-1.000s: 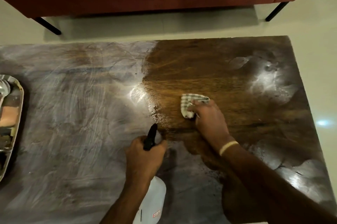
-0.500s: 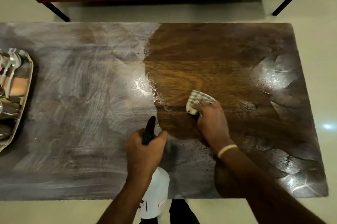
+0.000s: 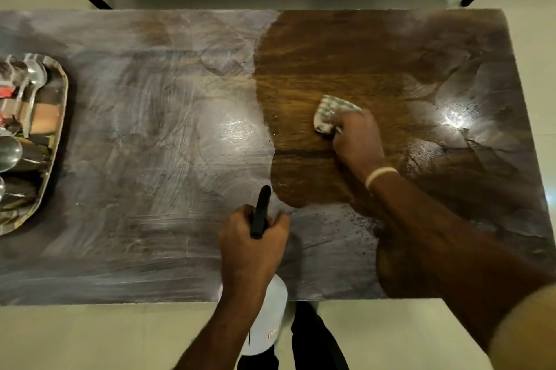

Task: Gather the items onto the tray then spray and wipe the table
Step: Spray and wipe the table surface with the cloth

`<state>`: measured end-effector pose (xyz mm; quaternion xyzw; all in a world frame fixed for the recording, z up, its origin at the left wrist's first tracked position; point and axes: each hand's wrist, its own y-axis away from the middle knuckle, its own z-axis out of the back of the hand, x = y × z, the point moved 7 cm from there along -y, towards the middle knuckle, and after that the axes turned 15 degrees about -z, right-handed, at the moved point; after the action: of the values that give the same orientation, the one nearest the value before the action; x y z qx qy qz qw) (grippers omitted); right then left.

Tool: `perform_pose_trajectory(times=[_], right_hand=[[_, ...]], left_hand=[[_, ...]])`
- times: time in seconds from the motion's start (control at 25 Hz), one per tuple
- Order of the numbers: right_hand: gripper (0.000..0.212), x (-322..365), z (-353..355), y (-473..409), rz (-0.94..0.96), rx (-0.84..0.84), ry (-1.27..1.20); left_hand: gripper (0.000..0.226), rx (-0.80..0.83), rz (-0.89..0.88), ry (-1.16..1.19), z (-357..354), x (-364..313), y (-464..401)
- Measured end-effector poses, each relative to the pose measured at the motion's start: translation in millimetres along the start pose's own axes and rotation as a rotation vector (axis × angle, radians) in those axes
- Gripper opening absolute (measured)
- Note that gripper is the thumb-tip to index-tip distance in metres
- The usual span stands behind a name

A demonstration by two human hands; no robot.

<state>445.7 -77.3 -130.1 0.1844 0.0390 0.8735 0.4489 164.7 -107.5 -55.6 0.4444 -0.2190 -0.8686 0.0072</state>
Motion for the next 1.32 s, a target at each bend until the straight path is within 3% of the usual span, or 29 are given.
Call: perform_pose_trajectory(times=[0.08, 0.16, 0.28, 0.32, 0.48, 0.64, 0.72, 0.8, 0.84, 0.96, 1.04, 1.16, 1.24, 1.32], right_hand=[[0.04, 69.2, -17.6, 7.8, 0.122, 0.032, -0.019], [0.037, 99.7, -35.3, 56.7, 0.357, 0.111, 0.022], [0.038, 48.1, -31.7, 128.9, 0.55, 0.257, 0.072], [0.043, 25.6, -18.2, 124.0, 0.514, 0.248, 0.056], [0.045, -0.5, 2.3, 25.5, 0.045, 0.046, 0.054], [0.035, 73.7, -30.8, 75.9, 0.179, 0.121, 0.002], [0.038, 58.3, -48.6, 163.9, 0.403, 0.237, 0.045], [0.046, 5.2, -39.6, 225.1, 0.499, 0.301, 0.023], [0.049, -24.3, -24.6, 227.2, 0.451, 0.278, 0.013], [0.046, -87.9, 1.9, 157.0, 0.018, 0.088, -0.022], [0.044, -67.7, 1.3, 114.6, -0.148, -0.046, -0.012], [0.042, -3.8, -39.7, 157.6, 0.084, 0.061, -0.032], [0.043, -17.5, -51.4, 228.4, 0.211, 0.182, -0.009], [0.043, -60.8, -28.7, 257.9, 0.179, 0.122, -0.034]], left_hand=[[0.027, -0.018, 0.03, 0.029, 1.6, 4.7, 3.2], [0.026, -0.04, 0.043, 0.046, 5.9, 4.4, 6.1], [0.029, 0.007, -0.01, -0.013, 14.1, 1.9, 7.1], [0.029, 0.013, -0.025, -0.017, 15.9, 2.1, 7.3], [0.029, 0.025, -0.022, -0.025, 14.3, 9.5, 11.9], [0.03, 0.038, 0.009, -0.01, 14.3, 9.7, 34.1], [0.03, 0.046, 0.024, -0.002, 18.1, 11.7, 41.4], [0.029, 0.059, 0.029, -0.007, 21.0, 16.5, 43.3], [0.028, 0.071, 0.028, -0.009, 21.0, 19.2, 43.9], [0.03, 0.09, 0.023, -0.053, 19.7, 26.3, 45.1], [0.03, 0.111, 0.023, -0.048, 12.1, 27.1, 47.1], [0.031, 0.116, 0.003, -0.047, 8.1, 18.1, 56.3], [0.028, 0.133, -0.031, -0.034, 8.8, 10.1, 61.0], [0.024, 0.159, -0.075, -0.037, 7.9, 7.9, 60.8]])
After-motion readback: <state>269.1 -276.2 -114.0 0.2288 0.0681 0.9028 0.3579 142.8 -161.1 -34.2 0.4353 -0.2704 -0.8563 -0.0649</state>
